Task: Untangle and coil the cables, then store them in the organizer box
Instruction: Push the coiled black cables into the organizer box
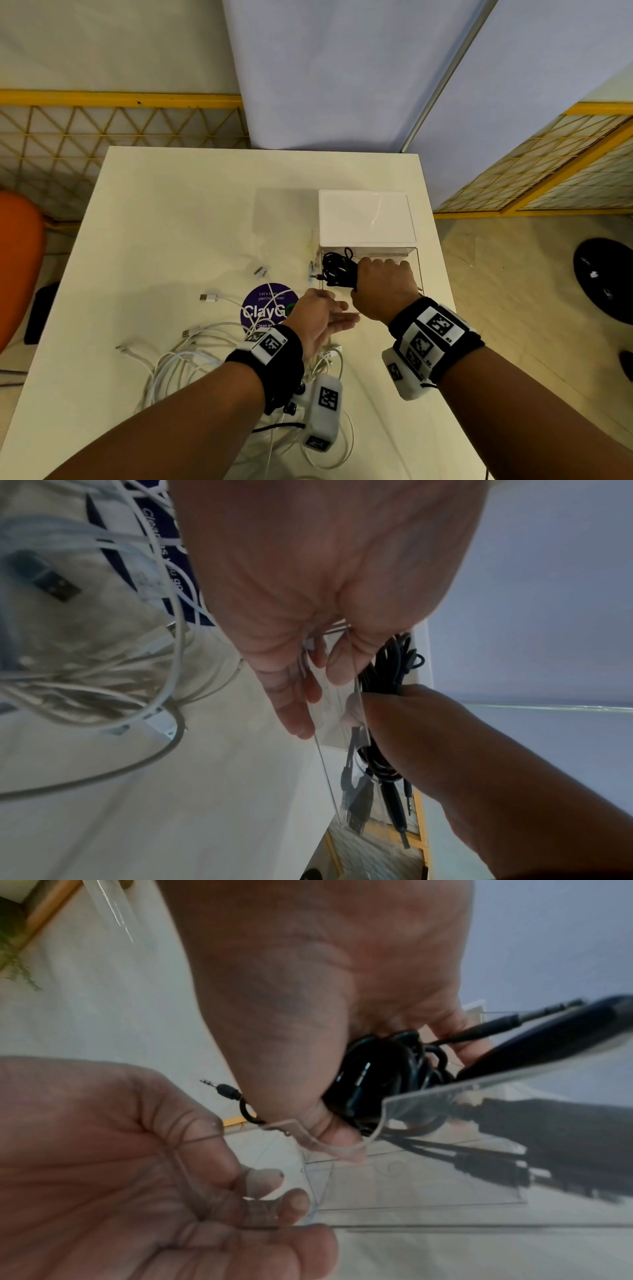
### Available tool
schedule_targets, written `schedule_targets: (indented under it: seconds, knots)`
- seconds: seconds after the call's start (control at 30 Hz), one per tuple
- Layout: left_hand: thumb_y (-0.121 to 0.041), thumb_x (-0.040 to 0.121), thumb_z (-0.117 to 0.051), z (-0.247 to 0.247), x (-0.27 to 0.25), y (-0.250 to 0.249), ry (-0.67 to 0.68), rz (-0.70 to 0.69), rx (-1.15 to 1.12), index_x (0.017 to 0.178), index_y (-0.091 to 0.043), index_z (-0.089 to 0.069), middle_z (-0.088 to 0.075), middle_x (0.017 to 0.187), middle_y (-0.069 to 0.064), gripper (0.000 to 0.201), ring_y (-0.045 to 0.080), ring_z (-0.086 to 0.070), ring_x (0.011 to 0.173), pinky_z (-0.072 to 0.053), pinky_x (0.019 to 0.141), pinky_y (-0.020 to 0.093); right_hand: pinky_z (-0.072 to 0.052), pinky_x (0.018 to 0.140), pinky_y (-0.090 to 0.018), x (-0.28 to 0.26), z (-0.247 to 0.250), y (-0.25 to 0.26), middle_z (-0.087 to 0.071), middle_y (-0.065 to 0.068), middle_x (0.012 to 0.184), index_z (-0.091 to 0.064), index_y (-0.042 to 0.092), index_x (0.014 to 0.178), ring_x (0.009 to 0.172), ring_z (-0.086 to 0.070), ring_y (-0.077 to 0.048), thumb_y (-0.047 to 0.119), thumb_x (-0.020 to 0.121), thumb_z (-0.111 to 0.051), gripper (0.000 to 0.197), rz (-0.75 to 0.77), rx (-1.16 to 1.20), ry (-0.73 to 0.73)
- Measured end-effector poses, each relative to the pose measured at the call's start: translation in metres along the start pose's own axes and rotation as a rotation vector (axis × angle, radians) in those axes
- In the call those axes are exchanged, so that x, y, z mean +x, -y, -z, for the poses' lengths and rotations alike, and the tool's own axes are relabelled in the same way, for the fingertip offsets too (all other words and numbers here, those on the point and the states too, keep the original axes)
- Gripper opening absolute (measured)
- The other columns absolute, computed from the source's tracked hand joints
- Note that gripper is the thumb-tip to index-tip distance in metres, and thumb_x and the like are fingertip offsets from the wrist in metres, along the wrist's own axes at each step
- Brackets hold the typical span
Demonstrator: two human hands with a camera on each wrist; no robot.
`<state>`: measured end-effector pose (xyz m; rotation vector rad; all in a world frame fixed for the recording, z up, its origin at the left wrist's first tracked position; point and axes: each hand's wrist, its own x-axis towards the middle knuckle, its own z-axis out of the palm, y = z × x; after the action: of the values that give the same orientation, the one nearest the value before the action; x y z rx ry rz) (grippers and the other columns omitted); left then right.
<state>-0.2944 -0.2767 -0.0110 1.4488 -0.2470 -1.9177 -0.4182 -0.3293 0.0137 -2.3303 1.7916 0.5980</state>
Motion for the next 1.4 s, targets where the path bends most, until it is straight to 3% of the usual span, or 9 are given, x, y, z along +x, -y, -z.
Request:
schedule_targets:
  seconds: [0.23, 0.43, 0.6, 0.7, 0.83, 0.97, 1.1, 1.23, 1.4]
  knots:
    - [0.013, 0.095, -0.037, -0.006, 0.003, -0.008, -0.005, -0.013, -0.036, 0.107, -0.002, -0.046, -0.056, 0.104, 0.029, 0.021, 0.045, -0.069, 0.088, -0.060, 0.074, 0.044, -0.044, 0.094, -0.044, 0.009, 0.008, -0.004, -0.066, -0.006, 0.106, -0.055, 0.013, 0.113, 0.100, -0.062, -0.028, 0.034, 0.089, -0.053, 0.032, 0.000, 0.002, 0.001]
    - [-0.004, 0.094, -0.054, -0.006, 0.006, -0.016, 0.026, 0.043, -0.073, 0.096, 0.000, -0.054, -0.051, 0.104, 0.020, 0.004, 0.040, -0.068, 0.085, -0.060, 0.086, 0.046, -0.049, 0.092, -0.043, 0.012, 0.011, -0.005, -0.068, -0.006, 0.103, -0.058, 0.013, 0.111, 0.096, -0.065, -0.028, 0.035, 0.085, -0.056, 0.033, 0.001, 0.008, -0.021]
    - [-0.051, 0.081, -0.070, -0.001, 0.010, -0.015, 0.078, 0.032, -0.018, 0.115, -0.008, -0.050, -0.053, 0.110, 0.018, 0.058, 0.037, -0.068, 0.091, -0.057, 0.091, 0.048, -0.047, 0.093, -0.043, 0.011, 0.005, -0.007, -0.064, -0.011, 0.116, -0.051, 0.011, 0.124, 0.107, -0.062, -0.032, 0.044, 0.091, -0.054, 0.047, -0.025, 0.035, -0.007]
    - [-0.063, 0.073, -0.064, 0.010, 0.010, -0.014, 0.124, 0.022, -0.032, 0.120, -0.005, -0.051, -0.059, 0.114, 0.021, 0.075, 0.037, -0.070, 0.097, -0.055, 0.095, 0.050, -0.045, 0.092, -0.043, 0.012, 0.004, -0.008, -0.062, -0.014, 0.120, -0.048, 0.010, 0.126, 0.111, -0.059, -0.034, 0.043, 0.091, -0.054, 0.049, -0.043, 0.065, 0.021]
    - [-0.063, 0.080, -0.060, 0.028, 0.011, -0.018, 0.017, -0.062, 0.117, 0.121, -0.008, -0.059, -0.069, 0.119, 0.014, 0.068, 0.032, -0.073, 0.100, -0.054, 0.095, 0.055, -0.043, 0.092, -0.042, 0.014, 0.000, -0.007, -0.060, -0.016, 0.124, -0.047, 0.008, 0.127, 0.115, -0.056, -0.036, 0.037, 0.089, -0.054, 0.048, -0.114, 0.040, 0.043]
    - [-0.043, 0.084, -0.075, 0.028, 0.013, -0.021, -0.295, -0.426, 0.310, 0.097, -0.009, -0.063, -0.072, 0.096, 0.007, 0.038, 0.023, -0.073, 0.082, -0.062, 0.073, 0.049, -0.042, 0.094, -0.044, 0.018, -0.003, -0.003, -0.060, -0.016, 0.125, -0.049, 0.008, 0.125, 0.119, -0.053, -0.037, 0.035, 0.084, -0.056, 0.050, -0.179, 0.063, 0.050]
    - [-0.026, 0.084, -0.080, 0.019, 0.012, -0.024, -0.336, -0.666, 0.490, 0.080, -0.014, -0.070, -0.069, 0.073, -0.005, 0.016, 0.007, -0.057, 0.062, -0.053, 0.063, 0.024, -0.043, 0.098, -0.048, 0.020, -0.007, -0.002, -0.056, -0.021, 0.131, -0.044, 0.005, 0.132, 0.126, -0.048, -0.044, 0.038, 0.083, -0.057, 0.060, -0.201, 0.065, 0.064]
    - [-0.025, 0.084, -0.080, 0.004, 0.015, -0.029, -0.416, -0.734, 0.606, 0.083, -0.021, -0.072, -0.070, 0.079, -0.007, 0.009, 0.010, -0.065, 0.070, -0.053, 0.068, 0.023, -0.043, 0.099, -0.048, 0.020, -0.006, -0.005, -0.056, -0.021, 0.131, -0.046, 0.006, 0.131, 0.125, -0.049, -0.044, 0.035, 0.083, -0.056, 0.057, -0.183, 0.075, 0.065]
    - [-0.022, 0.081, -0.082, 0.000, 0.019, -0.033, -0.538, -0.738, 0.590, 0.083, -0.023, -0.061, -0.067, 0.075, -0.008, 0.021, 0.002, -0.059, 0.058, -0.051, 0.061, 0.021, -0.042, 0.098, -0.048, 0.017, -0.003, -0.004, -0.055, -0.021, 0.133, -0.045, 0.006, 0.131, 0.127, -0.047, -0.045, 0.033, 0.083, -0.056, 0.057, -0.180, 0.083, 0.066]
